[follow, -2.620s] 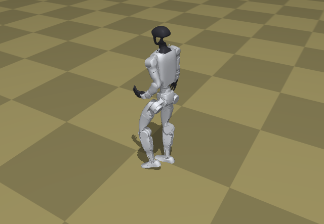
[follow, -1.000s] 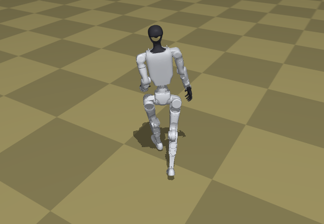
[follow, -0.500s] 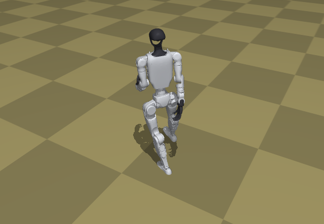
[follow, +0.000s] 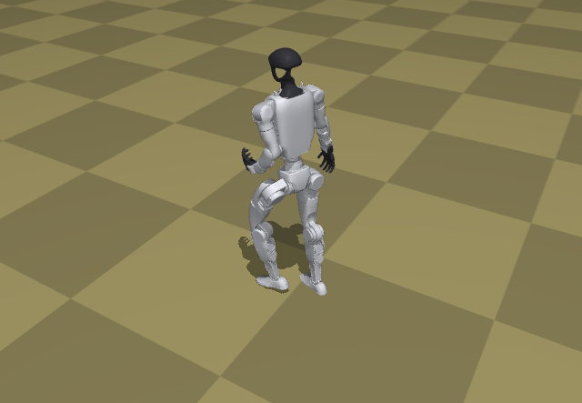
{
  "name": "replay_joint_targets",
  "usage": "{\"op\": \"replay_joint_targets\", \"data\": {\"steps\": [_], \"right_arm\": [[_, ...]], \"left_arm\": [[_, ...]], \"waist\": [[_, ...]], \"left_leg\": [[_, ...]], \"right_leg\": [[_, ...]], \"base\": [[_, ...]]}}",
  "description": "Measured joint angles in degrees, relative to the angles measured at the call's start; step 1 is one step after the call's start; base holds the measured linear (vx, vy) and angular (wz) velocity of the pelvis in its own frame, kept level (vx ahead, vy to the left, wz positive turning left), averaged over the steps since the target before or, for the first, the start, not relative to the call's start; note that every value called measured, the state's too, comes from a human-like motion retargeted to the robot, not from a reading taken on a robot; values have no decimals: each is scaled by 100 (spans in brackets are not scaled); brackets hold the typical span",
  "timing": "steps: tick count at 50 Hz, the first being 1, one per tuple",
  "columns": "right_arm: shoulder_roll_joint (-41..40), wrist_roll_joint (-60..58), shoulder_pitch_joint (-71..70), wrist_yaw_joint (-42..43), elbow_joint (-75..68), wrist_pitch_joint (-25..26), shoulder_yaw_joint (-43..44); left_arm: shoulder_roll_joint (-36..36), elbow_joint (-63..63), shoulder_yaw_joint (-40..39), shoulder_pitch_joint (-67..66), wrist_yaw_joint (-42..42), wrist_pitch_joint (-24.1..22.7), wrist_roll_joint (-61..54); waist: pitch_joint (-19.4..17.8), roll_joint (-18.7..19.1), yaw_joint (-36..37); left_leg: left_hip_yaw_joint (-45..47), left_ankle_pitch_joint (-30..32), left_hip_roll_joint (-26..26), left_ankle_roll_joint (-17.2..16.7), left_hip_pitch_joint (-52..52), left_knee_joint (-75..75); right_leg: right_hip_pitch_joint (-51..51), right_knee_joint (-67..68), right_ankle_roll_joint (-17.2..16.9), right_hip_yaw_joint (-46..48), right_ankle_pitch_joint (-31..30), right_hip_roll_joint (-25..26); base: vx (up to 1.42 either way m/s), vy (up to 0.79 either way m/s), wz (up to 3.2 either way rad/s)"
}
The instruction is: Walk run
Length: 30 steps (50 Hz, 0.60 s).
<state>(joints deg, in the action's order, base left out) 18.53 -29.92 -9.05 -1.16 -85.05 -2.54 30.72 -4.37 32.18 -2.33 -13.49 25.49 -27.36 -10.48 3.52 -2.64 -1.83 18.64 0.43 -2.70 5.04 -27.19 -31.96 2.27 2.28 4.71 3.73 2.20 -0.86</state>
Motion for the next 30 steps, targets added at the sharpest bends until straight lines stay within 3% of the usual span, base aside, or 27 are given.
{"op": "replay_joint_targets", "data": {"steps": [3, 6, 8, 11, 13, 16, 20, 23, 26, 30], "right_arm": [[78, -14, -49, 235, 384, -59, 55], [-6, 124, -36, 493, 593, -250, 211], [-140, 336, 26, 545, 608, -397, 269], [-444, 675, 218, 326, 521, -586, 298], [-672, 738, 438, 70, 408, -701, 330], [-1038, 528, 870, -129, 152, -698, 365], [-1292, 483, 1322, -75, -422, -668, 240], [-1331, 430, 1612, -352, -755, -572, 217], [-1411, 275, 1920, -461, -872, -511, 297], [-1478, 235, 2275, -498, -1034, -586, 293]], "left_arm": [[-43, -58, -21, 35, -76, -35, 80], [-130, -50, -36, 35, -135, -43, 69], [-170, -7, -63, 14, -161, -19, 3], [-195, 61, -157, 5, -169, 46, -81], [-180, 71, -235, -34, -158, 50, -57], [-130, 89, -371, -88, -141, 67, -35], [-20, 118, -379, 116, -241, 132, -155], [-15, 134, -305, 337, -376, 160, -238], [-32, 143, -204, 543, -522, 182, -350], [4, 8, -19, 647, -501, 101, -338]], "waist": [[18, 120, 22], [92, 122, -59], [129, 91, -59], [187, -136, 252], [235, -237, 514], [354, -400, 684], [314, 71, 270], [258, 369, 225], [225, 615, 17], [252, 727, -342]], "left_leg": [[960, -403, -46, 66, 30, 1629], [1320, -1015, 471, 83, 47, 2864], [1390, -1102, 644, 143, 97, 3193], [1462, -663, 628, 765, 125, 2854], [1190, -281, 659, 930, 181, 2785], [533, -448, 705, 996, 300, 2543], [48, -798, 465, 992, 661, 2210], [-296, -994, 339, 838, 1055, 2240], [-598, -1077, 333, 724, 1401, 2373], [-999, -1194, 533, 666, 1810, 2573]], "right_leg": [[-225, -32, 58, 209, 231, 256], [-431, -52, 57, 626, 398, 347], [-575, -4, 12, 813, 404, 408], [-721, 227, -247, 632, 147, 316], [-848, 451, -558, 643, -315, 251], [-871, 1073, -1227, 615, -1766, 177], [-73, 3024, -1922, -254, -3167, 1159], [554, 4016, -1832, -563, -2440, 1487], [1153, 4290, -1602, -724, -1551, 1341], [1818, 3451, -1322, -771, -699, 546]], "base": [[67, -21, 66], [57, -17, 88], [86, -21, 52], [75, -16, -47], [109, -16, -76], [98, -16, -27], [84, -3, 130], [74, -10, 86], [54, 1, 119], [73, -9, 147]]}}
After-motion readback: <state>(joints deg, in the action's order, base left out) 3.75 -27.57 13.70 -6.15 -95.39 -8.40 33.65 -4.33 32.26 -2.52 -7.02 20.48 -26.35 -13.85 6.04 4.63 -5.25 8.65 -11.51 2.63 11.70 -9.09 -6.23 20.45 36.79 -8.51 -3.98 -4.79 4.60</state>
